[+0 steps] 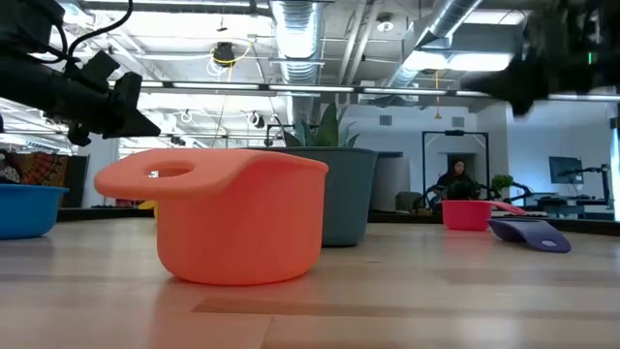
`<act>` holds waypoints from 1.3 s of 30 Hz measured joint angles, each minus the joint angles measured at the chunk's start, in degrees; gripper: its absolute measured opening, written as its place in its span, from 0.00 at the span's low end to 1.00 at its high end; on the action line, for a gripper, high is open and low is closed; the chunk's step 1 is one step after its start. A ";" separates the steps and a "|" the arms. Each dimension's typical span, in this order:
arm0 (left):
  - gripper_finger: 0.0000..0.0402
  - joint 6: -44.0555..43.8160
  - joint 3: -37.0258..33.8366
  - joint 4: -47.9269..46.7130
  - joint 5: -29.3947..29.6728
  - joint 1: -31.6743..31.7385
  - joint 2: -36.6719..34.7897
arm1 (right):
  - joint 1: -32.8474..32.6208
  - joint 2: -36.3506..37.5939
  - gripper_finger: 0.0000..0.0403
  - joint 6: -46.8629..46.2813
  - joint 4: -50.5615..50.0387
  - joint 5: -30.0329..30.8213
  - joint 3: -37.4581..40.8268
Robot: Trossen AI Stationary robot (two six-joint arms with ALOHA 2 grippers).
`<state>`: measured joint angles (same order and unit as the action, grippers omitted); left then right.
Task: Nest measuring cups in basket
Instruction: Stack the red measuring cup on top of the orange measuring cup
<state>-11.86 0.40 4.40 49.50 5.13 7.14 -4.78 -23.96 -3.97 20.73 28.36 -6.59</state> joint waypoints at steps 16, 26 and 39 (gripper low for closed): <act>0.00 0.01 0.00 -0.04 -0.13 0.00 0.02 | 3.67 -12.69 0.15 -5.07 -8.72 4.91 -9.69; 0.00 -0.83 0.00 -0.06 -0.23 0.00 0.02 | 11.23 -21.16 0.38 -13.97 -35.47 6.35 -22.97; 0.00 -3.66 1.44 -2.40 -15.14 -0.22 0.44 | 8.53 -27.03 0.48 -19.77 -37.85 -7.04 -27.07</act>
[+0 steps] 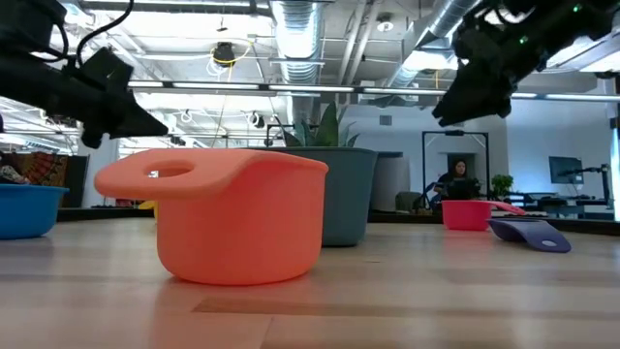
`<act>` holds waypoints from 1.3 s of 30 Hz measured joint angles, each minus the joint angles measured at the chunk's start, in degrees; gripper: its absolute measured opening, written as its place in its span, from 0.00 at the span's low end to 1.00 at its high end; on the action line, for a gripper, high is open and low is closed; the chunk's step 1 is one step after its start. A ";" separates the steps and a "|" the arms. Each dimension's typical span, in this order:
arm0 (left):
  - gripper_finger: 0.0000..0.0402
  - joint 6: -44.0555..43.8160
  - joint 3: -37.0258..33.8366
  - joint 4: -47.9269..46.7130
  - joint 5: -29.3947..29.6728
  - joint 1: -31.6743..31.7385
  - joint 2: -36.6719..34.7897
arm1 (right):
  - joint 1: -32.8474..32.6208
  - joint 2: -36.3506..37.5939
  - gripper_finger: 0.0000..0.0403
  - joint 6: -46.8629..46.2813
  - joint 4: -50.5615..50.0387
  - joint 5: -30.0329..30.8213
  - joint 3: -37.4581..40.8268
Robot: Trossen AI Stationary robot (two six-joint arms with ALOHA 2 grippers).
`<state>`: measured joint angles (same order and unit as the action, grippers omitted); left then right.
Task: Nest measuring cups in basket
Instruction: Stack the red measuring cup on top of the orange measuring cup
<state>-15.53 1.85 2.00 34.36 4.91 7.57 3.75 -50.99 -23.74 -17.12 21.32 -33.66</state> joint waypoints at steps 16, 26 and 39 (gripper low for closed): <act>0.09 -6.29 0.63 18.83 -0.64 -20.05 17.84 | -18.04 -9.41 0.34 -1.94 17.37 14.79 -0.95; 0.20 -11.11 8.99 25.37 14.81 -36.57 40.30 | -25.96 -17.10 0.30 -1.31 25.54 28.56 -0.92; 0.21 -13.67 28.23 18.89 20.34 -37.57 59.34 | -26.10 -17.46 0.30 1.53 22.94 24.61 -0.89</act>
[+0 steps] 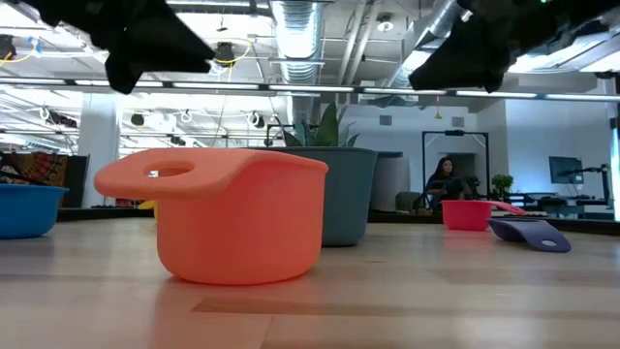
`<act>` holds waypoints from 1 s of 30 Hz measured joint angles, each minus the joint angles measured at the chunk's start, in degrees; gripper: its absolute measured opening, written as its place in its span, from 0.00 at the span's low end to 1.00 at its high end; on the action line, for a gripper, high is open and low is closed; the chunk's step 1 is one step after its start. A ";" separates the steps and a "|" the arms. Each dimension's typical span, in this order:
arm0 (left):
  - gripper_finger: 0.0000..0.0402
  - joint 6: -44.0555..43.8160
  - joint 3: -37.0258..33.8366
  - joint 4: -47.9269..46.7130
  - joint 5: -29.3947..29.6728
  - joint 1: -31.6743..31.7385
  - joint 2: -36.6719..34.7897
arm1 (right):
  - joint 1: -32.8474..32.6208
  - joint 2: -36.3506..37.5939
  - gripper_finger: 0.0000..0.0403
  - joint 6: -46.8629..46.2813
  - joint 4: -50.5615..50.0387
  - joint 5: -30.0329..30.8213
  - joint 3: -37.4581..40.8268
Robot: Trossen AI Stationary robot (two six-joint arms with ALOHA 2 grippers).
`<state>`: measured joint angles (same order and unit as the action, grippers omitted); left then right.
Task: Nest measuring cups in basket
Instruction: Stack the red measuring cup on top of the orange measuring cup
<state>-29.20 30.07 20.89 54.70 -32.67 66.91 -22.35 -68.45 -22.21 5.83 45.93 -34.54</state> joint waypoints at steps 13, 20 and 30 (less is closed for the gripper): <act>0.21 -4.06 3.61 -0.14 -1.78 0.14 3.85 | 2.98 5.70 0.40 -6.88 -18.78 0.68 -4.68; 0.21 -9.05 5.25 -0.01 -3.46 2.82 13.63 | 10.09 8.47 0.48 -15.09 -34.41 0.09 -7.44; 0.21 -0.80 14.51 -1.36 -6.81 4.64 21.51 | 20.02 8.45 0.55 -21.49 -50.09 -10.06 -7.48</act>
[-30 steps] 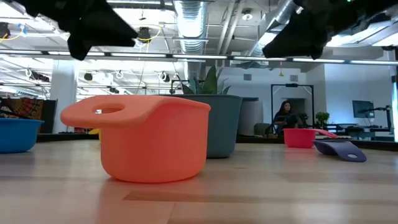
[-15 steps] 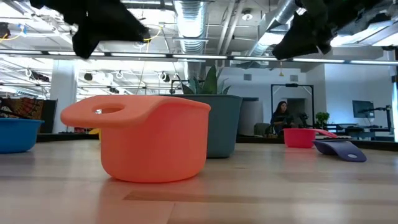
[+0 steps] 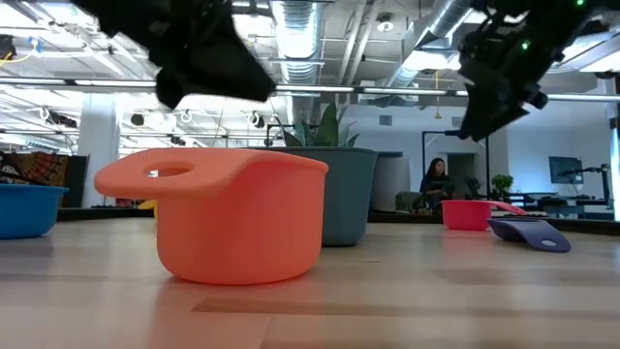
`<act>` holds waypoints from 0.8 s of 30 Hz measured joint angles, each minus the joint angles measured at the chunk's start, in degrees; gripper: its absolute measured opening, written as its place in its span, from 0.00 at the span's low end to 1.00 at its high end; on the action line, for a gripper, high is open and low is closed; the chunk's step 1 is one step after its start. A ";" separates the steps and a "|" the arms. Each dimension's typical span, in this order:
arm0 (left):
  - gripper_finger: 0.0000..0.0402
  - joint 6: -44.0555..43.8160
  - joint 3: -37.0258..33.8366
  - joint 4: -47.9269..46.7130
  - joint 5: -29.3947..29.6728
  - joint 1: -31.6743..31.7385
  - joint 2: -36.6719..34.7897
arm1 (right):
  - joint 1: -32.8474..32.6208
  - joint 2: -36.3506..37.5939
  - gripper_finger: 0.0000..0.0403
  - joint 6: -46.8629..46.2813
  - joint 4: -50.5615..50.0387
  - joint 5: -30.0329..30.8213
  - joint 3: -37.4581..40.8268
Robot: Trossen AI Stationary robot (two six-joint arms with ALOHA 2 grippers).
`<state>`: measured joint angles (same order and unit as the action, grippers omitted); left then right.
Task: Nest measuring cups in basket
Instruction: Stack the red measuring cup on top of the orange measuring cup
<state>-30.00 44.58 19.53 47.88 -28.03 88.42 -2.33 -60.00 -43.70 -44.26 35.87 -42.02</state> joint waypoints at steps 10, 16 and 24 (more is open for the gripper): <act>0.21 5.41 8.04 0.26 -13.96 13.86 1.48 | 1.52 0.06 0.45 -8.52 -12.06 -4.86 0.42; 0.21 9.32 14.90 1.30 -18.50 22.80 7.45 | -2.76 1.29 0.39 -16.19 -19.11 -4.74 0.50; 0.21 10.33 29.41 0.20 -22.06 30.24 21.81 | -10.10 5.57 0.37 -24.32 -20.39 -4.30 0.54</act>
<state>-19.66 73.99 19.72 25.82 2.22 110.23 -12.43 -54.43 -68.02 -64.65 31.57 -41.48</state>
